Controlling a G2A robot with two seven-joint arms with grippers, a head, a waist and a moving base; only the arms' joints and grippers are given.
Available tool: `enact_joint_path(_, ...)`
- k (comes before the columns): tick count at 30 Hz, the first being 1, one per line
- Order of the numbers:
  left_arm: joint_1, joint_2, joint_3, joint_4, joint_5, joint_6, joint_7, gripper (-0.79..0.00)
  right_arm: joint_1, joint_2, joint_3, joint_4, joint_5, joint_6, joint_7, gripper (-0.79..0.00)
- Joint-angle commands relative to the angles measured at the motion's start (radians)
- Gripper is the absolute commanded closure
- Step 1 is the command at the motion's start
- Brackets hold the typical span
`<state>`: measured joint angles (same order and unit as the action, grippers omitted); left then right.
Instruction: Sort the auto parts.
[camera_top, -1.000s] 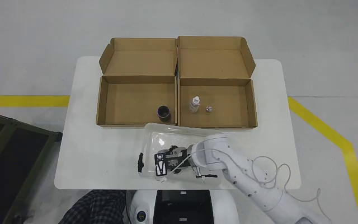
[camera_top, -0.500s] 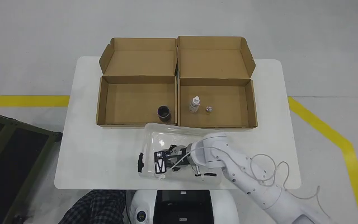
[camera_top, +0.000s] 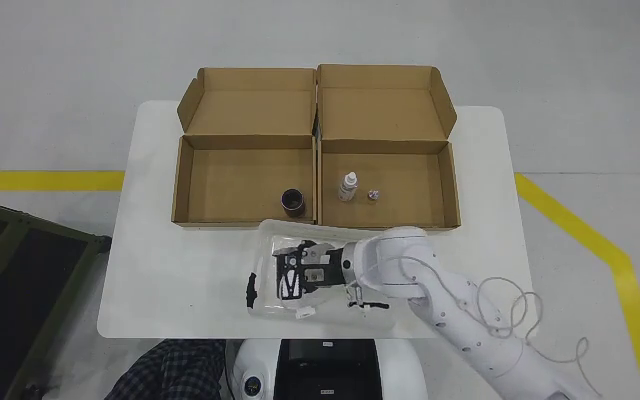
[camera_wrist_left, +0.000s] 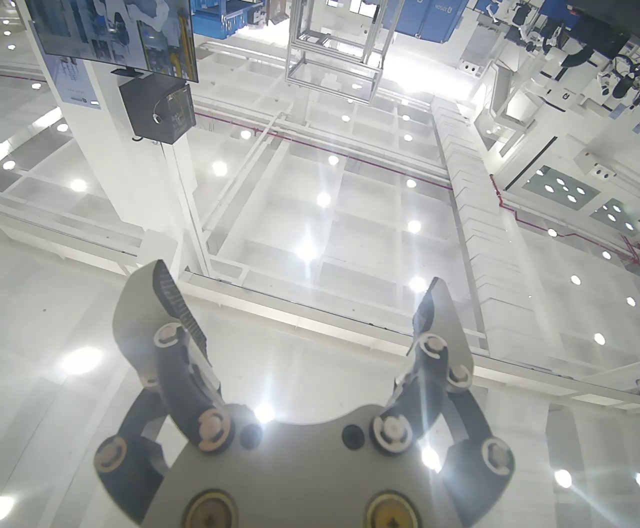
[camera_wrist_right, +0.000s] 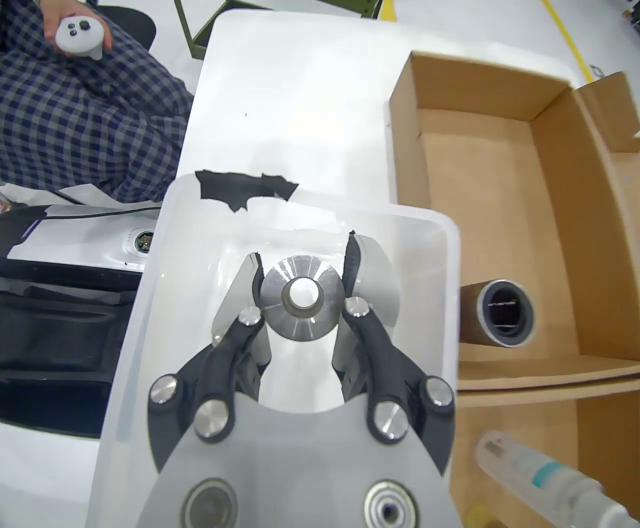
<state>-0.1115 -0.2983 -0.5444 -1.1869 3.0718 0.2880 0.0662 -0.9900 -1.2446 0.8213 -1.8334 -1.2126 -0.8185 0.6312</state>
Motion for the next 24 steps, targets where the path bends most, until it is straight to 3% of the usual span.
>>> enact_joint_path(1, 0.000, 0.000, 0.000, 0.000, 0.000, 0.000, 0.000, -0.785, -0.007, 0.006, 0.023, -0.038, -0.002, 0.001, -0.007, 0.000)
enact_joint_path(10, 0.000, 0.000, 0.000, 0.000, 0.000, 0.000, 0.000, -0.785, -0.008, 0.012, 0.082, -0.112, 0.018, 0.033, -0.137, 0.000)
enact_joint_path(24, 0.000, 0.000, 0.000, 0.000, 0.000, 0.000, 0.000, -0.785, 0.045, -0.011, 0.087, -0.100, 0.049, 0.155, -0.390, 0.000)
